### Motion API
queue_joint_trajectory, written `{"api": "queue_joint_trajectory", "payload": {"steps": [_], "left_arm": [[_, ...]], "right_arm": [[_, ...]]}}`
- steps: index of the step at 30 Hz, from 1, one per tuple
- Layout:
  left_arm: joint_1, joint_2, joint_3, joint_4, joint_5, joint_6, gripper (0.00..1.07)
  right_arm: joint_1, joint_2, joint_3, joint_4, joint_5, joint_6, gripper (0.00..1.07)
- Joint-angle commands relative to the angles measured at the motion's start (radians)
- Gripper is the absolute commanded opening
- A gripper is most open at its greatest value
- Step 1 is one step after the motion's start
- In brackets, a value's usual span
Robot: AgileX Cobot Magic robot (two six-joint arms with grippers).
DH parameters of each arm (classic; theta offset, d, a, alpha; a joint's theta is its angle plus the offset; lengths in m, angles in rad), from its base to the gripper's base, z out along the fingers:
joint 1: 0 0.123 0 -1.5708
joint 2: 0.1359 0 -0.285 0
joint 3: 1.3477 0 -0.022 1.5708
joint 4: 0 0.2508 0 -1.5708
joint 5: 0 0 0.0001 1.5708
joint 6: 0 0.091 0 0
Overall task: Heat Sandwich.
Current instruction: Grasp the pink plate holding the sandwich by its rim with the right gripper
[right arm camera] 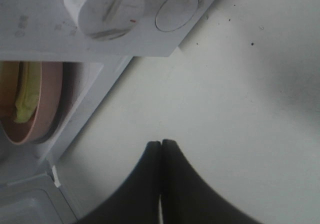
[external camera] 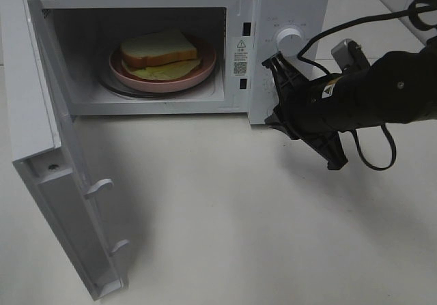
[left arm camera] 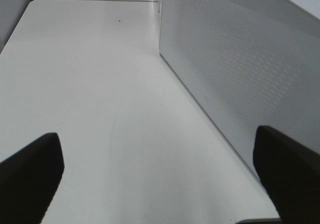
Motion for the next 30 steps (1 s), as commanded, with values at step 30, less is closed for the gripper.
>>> {"api": "queue_joint_trajectory", "payload": {"steps": [30], "left_arm": [[0.001,-0.021,0.004,-0.007,-0.008,-0.005,0.98]], "right_arm": [[-0.005,-0.243,-0.024,-0.016,0.605,-1.056,0.05]]}}
